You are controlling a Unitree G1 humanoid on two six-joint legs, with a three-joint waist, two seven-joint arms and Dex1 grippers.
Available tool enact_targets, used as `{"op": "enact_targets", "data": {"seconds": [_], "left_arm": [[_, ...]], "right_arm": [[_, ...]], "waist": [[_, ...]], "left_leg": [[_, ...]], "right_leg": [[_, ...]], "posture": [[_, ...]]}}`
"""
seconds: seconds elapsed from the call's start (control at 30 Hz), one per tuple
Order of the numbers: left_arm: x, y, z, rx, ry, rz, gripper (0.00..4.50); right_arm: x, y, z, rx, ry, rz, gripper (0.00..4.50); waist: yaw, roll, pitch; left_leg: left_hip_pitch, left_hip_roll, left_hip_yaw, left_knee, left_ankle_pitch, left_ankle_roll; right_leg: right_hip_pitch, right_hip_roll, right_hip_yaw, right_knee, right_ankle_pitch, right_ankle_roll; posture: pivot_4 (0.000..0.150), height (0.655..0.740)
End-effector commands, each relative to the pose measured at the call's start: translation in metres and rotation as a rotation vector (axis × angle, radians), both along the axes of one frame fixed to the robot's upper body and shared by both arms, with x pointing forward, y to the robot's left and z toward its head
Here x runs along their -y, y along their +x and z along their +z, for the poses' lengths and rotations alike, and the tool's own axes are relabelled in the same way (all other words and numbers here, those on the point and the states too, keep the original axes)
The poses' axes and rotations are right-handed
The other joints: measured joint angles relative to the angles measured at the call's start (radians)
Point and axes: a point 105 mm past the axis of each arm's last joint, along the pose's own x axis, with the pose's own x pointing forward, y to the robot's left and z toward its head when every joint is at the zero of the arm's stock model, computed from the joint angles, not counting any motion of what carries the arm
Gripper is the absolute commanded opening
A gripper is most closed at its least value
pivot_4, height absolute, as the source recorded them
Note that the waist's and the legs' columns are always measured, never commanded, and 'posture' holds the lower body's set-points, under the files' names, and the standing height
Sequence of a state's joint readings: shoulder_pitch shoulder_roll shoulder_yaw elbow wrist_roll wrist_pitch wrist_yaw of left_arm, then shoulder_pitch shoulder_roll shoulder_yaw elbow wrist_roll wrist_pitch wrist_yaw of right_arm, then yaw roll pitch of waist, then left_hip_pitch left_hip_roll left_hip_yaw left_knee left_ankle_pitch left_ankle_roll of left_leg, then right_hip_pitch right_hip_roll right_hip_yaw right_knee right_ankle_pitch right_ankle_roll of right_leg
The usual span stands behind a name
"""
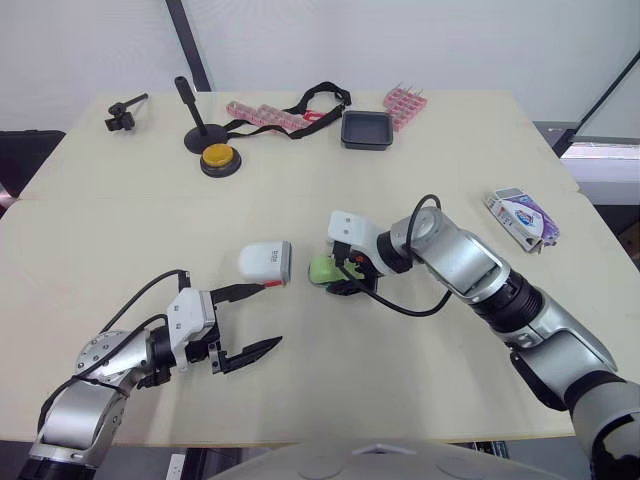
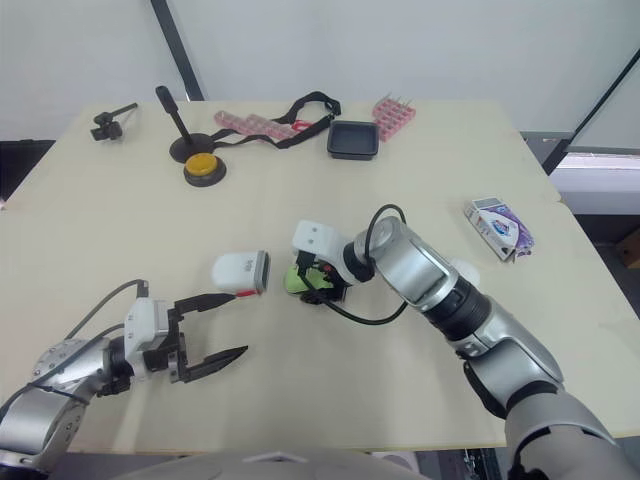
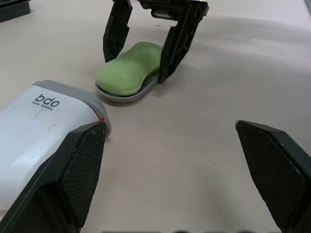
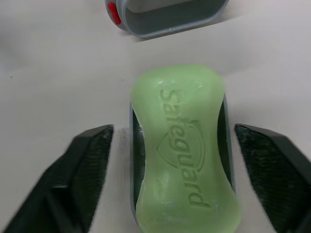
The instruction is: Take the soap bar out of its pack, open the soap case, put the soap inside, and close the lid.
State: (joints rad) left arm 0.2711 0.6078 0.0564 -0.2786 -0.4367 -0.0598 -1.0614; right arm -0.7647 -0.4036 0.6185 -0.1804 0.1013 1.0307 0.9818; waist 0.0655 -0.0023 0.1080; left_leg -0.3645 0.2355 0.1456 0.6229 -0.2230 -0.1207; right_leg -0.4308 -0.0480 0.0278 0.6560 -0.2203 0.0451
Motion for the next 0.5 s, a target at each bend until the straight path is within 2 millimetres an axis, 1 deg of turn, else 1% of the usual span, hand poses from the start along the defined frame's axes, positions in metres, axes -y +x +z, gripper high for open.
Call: {"op": "enact_targets", "data": {"seconds": [0.03, 0.13, 0.23, 0.3, 0.33, 0.4, 0.47, 0.5], "left_arm": [[0.004, -0.001, 0.006, 0.03, -0.002, -0.016, 4.5], [0.005, -0.001, 0.007, 0.032, -0.002, -0.017, 4.5], [0.005, 0.0, 0.008, 0.034, -0.001, -0.018, 4.5], [0.005, 0.001, 0.009, 0.035, 0.0, -0.019, 4.5], [0.005, 0.001, 0.009, 0.035, 0.0, -0.019, 4.5], [0.005, 0.002, 0.01, 0.038, 0.004, -0.026, 4.5], [0.006, 0.004, 0.012, 0.043, 0.004, -0.033, 4.5], [0.007, 0.005, 0.013, 0.046, 0.003, -0.036, 4.5]], "right_arm": [[0.001, 0.004, 0.021, 0.071, 0.042, 0.012, 4.47], [0.007, 0.006, 0.037, 0.117, 0.105, -0.002, 4.47], [0.019, 0.001, 0.056, 0.162, 0.277, -0.02, 4.47], [0.03, -0.004, 0.064, 0.197, 0.391, -0.026, 4.47], [0.034, -0.006, 0.066, 0.206, 0.425, -0.028, 4.47], [0.054, -0.018, 0.065, 0.213, 0.55, -0.058, 4.47], [0.075, -0.028, 0.06, 0.226, 0.617, -0.113, 4.47], [0.082, -0.032, 0.058, 0.239, 0.63, -0.124, 4.47]], "waist": [[0.001, 0.0, 0.0], [0.002, 0.0, 0.0], [0.004, 0.0, 0.0], [0.014, -0.002, -0.001], [0.014, -0.002, -0.001], [0.018, -0.004, -0.002], [0.015, -0.004, -0.002], [0.014, -0.004, -0.002]], "left_leg": [[0.0, 0.0, 0.0, 0.0, 0.0, 0.0], [0.0, 0.0, 0.0, 0.0, 0.0, 0.0], [0.0, 0.0, 0.0, 0.0, 0.0, 0.0], [-0.001, 0.0, 0.0, 0.0, 0.0, 0.0], [-0.001, 0.0, 0.0, -0.001, 0.0, 0.0], [-0.001, 0.0, 0.0, -0.001, 0.0, 0.0], [-0.002, 0.0, 0.0, -0.001, -0.001, 0.0], [-0.002, 0.0, 0.0, -0.001, -0.001, 0.0]], "right_leg": [[0.0, 0.0, 0.0, 0.0, 0.0, 0.0], [0.0, 0.0, 0.0, 0.0, 0.0, 0.0], [0.0, 0.0, 0.0, 0.0, 0.0, 0.0], [0.0, 0.0, 0.0, 0.0, 0.0, 0.0], [0.001, 0.0, 0.0, -0.001, 0.0, 0.0], [0.001, 0.0, 0.0, -0.001, 0.0, 0.0], [0.002, -0.001, 0.0, -0.002, 0.0, 0.0], [0.002, -0.001, 0.0, -0.002, 0.0, 0.0]], "posture": [[0.15, 0.7291], [0.15, 0.7291], [0.15, 0.7291], [0.15, 0.7291], [0.15, 0.7291], [0.15, 0.7291], [0.15, 0.7291], [0.15, 0.7291]]}}
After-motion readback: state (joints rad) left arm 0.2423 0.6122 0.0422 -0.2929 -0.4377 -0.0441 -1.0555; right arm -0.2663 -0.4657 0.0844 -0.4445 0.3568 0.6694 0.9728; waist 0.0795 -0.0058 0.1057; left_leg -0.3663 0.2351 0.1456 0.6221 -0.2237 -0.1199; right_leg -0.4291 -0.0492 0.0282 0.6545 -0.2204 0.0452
